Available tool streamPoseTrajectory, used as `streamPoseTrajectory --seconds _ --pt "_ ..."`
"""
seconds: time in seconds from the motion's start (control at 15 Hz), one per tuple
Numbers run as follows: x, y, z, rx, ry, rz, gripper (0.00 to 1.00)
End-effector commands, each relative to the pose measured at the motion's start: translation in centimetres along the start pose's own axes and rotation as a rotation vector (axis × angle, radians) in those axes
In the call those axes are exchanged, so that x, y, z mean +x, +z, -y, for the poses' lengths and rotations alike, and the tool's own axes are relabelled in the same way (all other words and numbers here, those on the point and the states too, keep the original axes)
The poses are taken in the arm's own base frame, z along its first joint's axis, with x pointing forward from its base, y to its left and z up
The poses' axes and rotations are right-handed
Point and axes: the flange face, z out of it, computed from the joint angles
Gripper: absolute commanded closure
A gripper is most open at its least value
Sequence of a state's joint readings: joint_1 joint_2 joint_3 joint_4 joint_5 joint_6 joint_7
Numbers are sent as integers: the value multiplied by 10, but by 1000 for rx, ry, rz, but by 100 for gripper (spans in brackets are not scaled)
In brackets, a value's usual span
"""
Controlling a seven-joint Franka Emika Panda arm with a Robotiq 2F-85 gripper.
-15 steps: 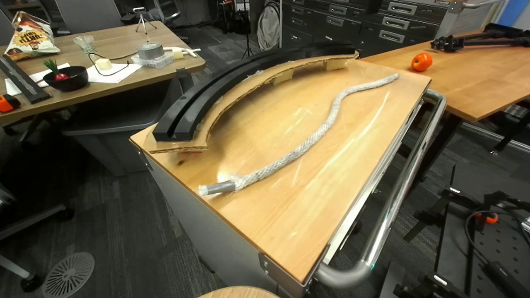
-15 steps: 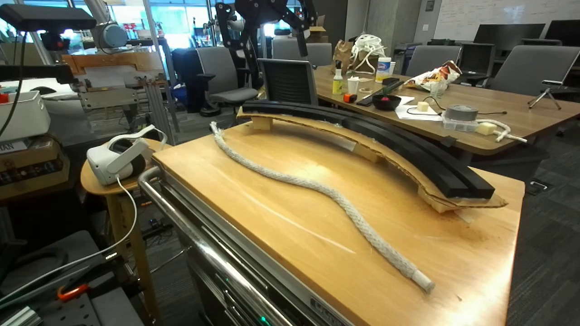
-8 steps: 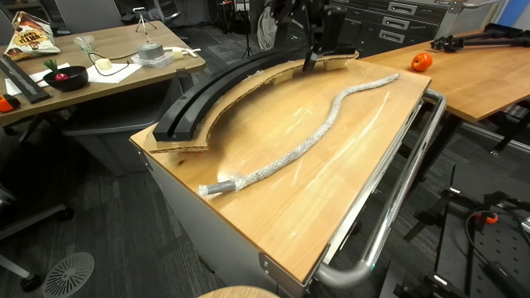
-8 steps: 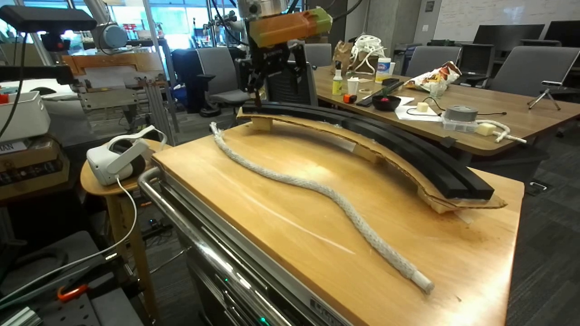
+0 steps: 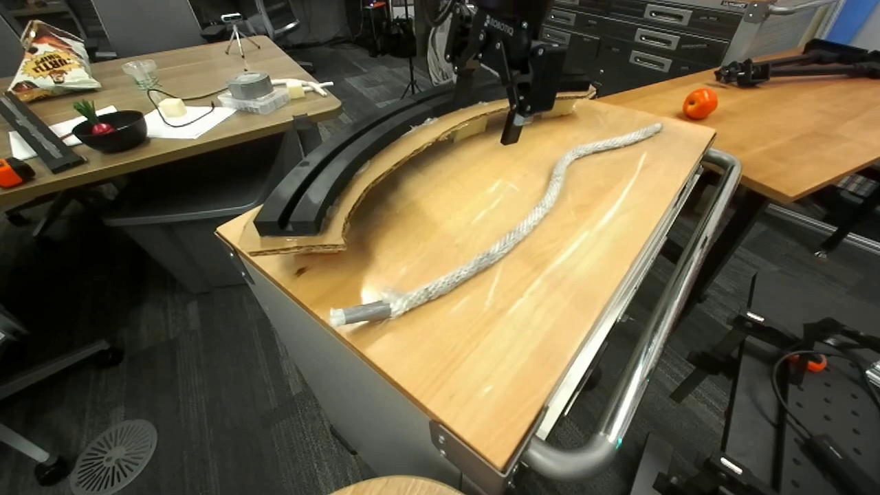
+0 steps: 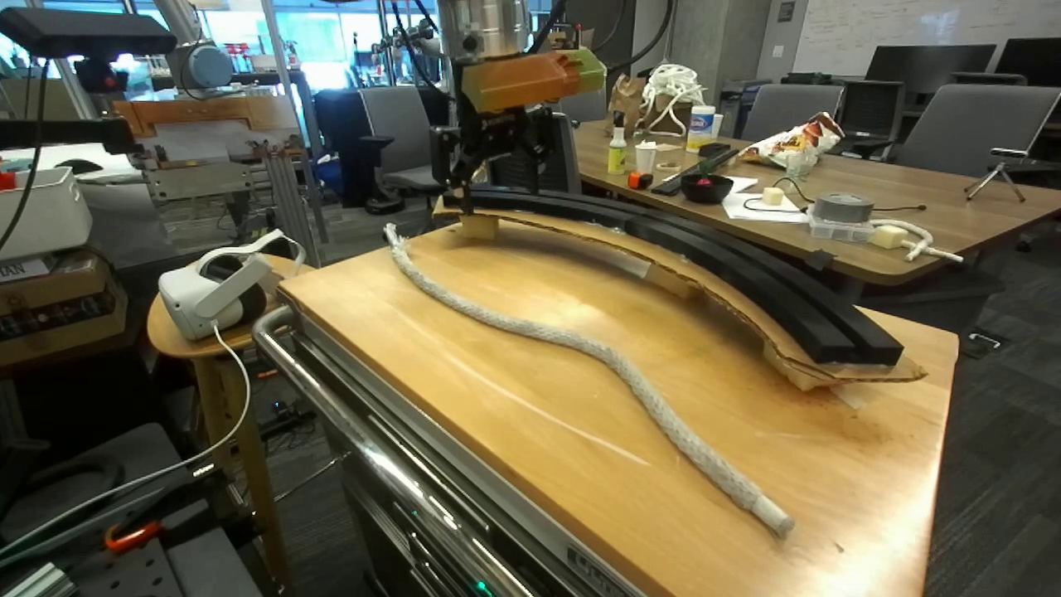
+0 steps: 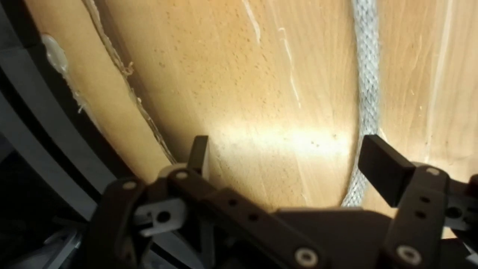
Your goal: Place the rope on the platform
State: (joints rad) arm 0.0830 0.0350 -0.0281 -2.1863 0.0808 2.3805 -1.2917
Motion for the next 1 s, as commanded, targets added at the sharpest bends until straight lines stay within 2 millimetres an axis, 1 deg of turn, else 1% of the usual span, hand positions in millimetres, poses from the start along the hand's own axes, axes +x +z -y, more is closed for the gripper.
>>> streamPoseTrajectory --seconds 0.0,0.2,0.33,0.67,0.8,0.93 --pt "17 23 0 46 31 -51 0" --pt "50 51 6 97 7 -98 0" --pt "76 64 15 132 -33 -89 0" --pt "126 72 40 138 -130 -97 0" --pt "142 75 49 157 -161 -106 0" --pt "154 81 57 172 -183 -107 0"
